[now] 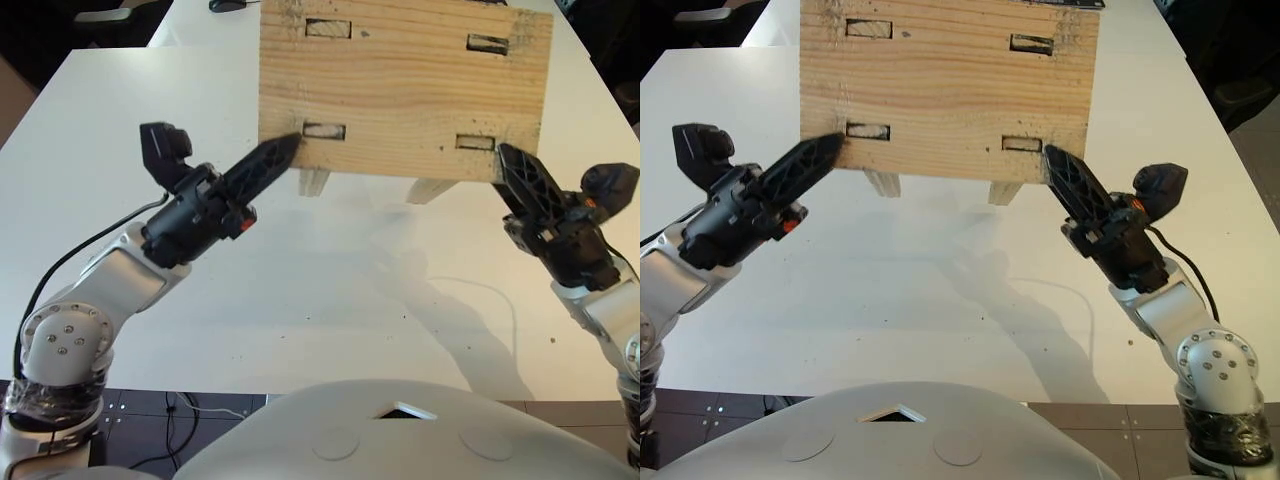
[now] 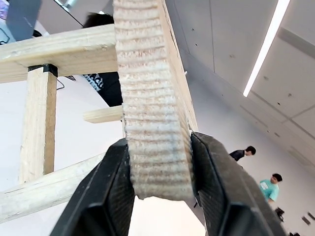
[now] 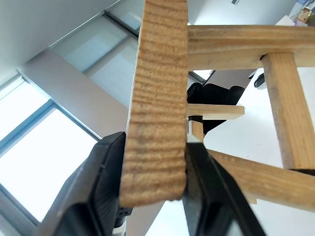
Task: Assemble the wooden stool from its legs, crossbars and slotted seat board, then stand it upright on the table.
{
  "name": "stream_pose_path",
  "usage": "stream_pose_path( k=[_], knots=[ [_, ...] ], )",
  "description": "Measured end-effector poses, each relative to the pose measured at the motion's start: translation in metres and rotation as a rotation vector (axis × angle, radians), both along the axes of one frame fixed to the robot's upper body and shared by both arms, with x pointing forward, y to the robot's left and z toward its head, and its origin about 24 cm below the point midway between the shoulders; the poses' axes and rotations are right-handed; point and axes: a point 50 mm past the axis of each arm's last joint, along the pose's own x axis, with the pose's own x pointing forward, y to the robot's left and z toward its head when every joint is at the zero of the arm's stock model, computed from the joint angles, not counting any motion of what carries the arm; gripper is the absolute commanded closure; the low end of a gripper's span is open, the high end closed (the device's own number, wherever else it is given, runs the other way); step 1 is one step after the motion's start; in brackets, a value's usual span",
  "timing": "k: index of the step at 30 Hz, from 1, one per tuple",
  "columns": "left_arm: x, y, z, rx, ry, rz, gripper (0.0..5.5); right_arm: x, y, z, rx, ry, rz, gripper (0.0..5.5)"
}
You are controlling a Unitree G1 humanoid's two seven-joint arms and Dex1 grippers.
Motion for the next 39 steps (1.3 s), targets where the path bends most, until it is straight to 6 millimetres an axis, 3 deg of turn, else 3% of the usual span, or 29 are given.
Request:
stream_pose_path(
  k=[5, 14, 15, 17, 20, 24, 29, 34, 39],
  knots=[
    [0.028, -0.003, 0.006, -0.064, 0.149, 0.169, 3.89, 0.031, 0.020, 0.012, 0.024, 0.144, -0.093, 3.96],
    [0.071, -0.014, 0.003, -0.064, 0.423, 0.283, 3.86, 0.085, 0.032, 0.023, -0.006, 0.394, -0.245, 3.96],
    [0.078, -0.015, 0.003, -0.054, 0.442, 0.290, 3.47, 0.091, 0.032, 0.025, -0.016, 0.404, -0.263, 3.94],
    [0.093, -0.016, 0.005, 0.017, 0.449, 0.337, 3.00, 0.103, 0.034, 0.028, -0.036, 0.400, -0.302, 3.37],
    [0.116, -0.010, 0.010, 0.178, 0.429, 0.467, 2.48, 0.117, 0.031, 0.031, -0.247, 0.327, -0.448, 2.87],
    [0.135, 0.003, 0.008, 0.288, 0.430, 0.591, 1.93, 0.128, 0.025, 0.032, -0.339, 0.298, -0.536, 2.38],
    [0.134, 0.012, 0.012, 0.369, 0.351, 0.658, 1.93, 0.132, 0.023, 0.046, -0.285, 0.222, -0.545, 2.38],
    [0.101, 0.017, 0.007, 0.520, 0.177, 0.619, 1.93, 0.129, 0.009, 0.058, -0.327, 0.088, -0.630, 2.38],
    [0.077, 0.032, 0.002, 0.649, 0.016, 0.606, 1.93, 0.121, 0.001, 0.036, -0.468, 0.059, -0.691, 2.38]
  ],
)
